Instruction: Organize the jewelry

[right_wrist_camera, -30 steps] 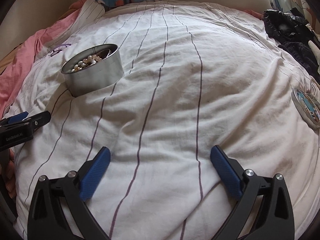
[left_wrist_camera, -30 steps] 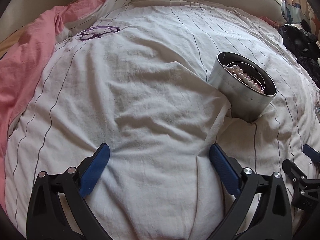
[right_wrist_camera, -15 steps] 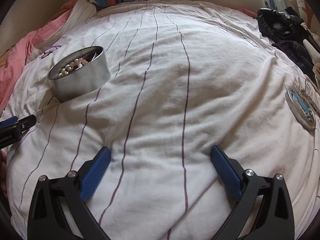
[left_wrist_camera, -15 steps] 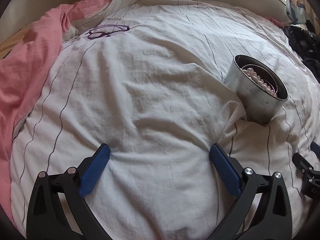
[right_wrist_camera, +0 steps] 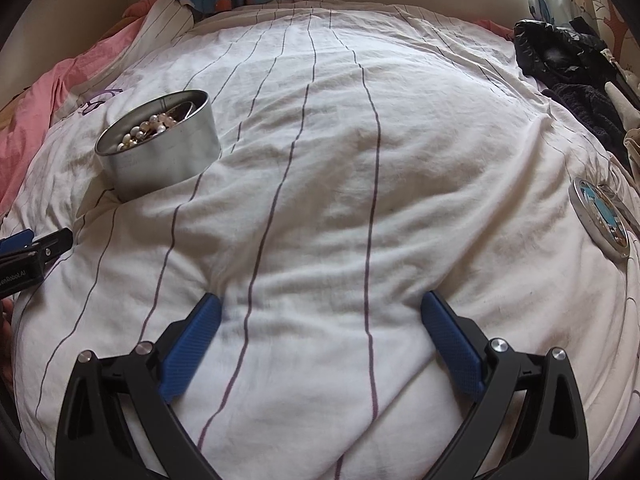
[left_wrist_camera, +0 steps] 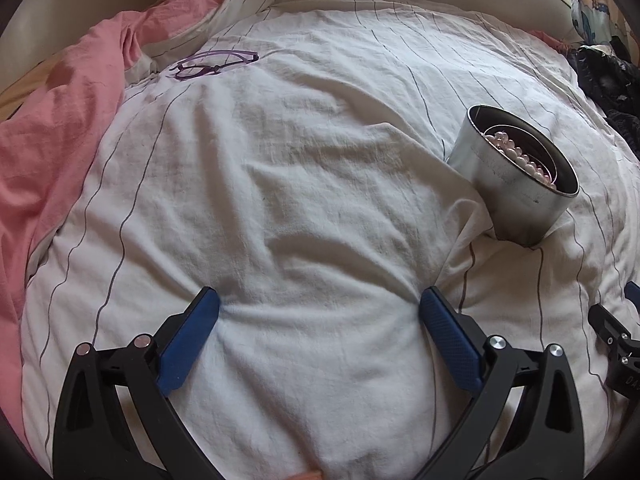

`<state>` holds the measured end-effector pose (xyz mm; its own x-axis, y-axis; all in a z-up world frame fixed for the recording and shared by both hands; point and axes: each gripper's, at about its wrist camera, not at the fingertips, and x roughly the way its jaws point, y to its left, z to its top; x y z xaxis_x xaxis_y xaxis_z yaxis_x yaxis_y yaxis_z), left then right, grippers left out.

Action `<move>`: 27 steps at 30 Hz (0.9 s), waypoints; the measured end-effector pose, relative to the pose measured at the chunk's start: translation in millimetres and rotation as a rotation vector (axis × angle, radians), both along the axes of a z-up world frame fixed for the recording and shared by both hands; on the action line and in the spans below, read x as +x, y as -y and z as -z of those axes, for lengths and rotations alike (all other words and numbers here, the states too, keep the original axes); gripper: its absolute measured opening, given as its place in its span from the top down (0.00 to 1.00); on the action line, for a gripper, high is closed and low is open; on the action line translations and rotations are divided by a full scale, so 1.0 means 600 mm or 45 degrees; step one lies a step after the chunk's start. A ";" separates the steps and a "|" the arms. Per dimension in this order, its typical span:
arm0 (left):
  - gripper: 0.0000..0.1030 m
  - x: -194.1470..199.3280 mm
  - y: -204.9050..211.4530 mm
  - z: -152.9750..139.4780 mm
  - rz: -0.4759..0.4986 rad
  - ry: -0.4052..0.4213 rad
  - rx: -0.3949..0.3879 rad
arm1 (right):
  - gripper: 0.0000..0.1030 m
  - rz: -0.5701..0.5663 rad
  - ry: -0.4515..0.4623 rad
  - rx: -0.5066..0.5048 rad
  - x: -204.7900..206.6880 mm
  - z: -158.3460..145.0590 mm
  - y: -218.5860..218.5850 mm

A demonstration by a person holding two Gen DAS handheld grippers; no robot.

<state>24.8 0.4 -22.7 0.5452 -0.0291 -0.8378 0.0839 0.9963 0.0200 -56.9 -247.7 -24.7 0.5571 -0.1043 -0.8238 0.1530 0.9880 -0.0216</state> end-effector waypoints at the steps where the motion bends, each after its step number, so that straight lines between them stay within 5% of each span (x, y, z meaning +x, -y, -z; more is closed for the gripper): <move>1: 0.06 0.000 0.000 0.000 0.000 0.000 0.003 | 0.07 0.000 0.000 0.001 0.000 0.000 0.000; 27: 0.06 0.002 0.000 0.000 -0.005 -0.002 0.005 | 0.07 0.001 -0.002 -0.007 0.001 0.002 0.001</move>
<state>25.9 0.6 -22.7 0.5440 -0.0237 -0.8388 0.0799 0.9965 0.0237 -56.0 -248.1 -26.0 0.5560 -0.1092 -0.8240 0.1537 0.9877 -0.0272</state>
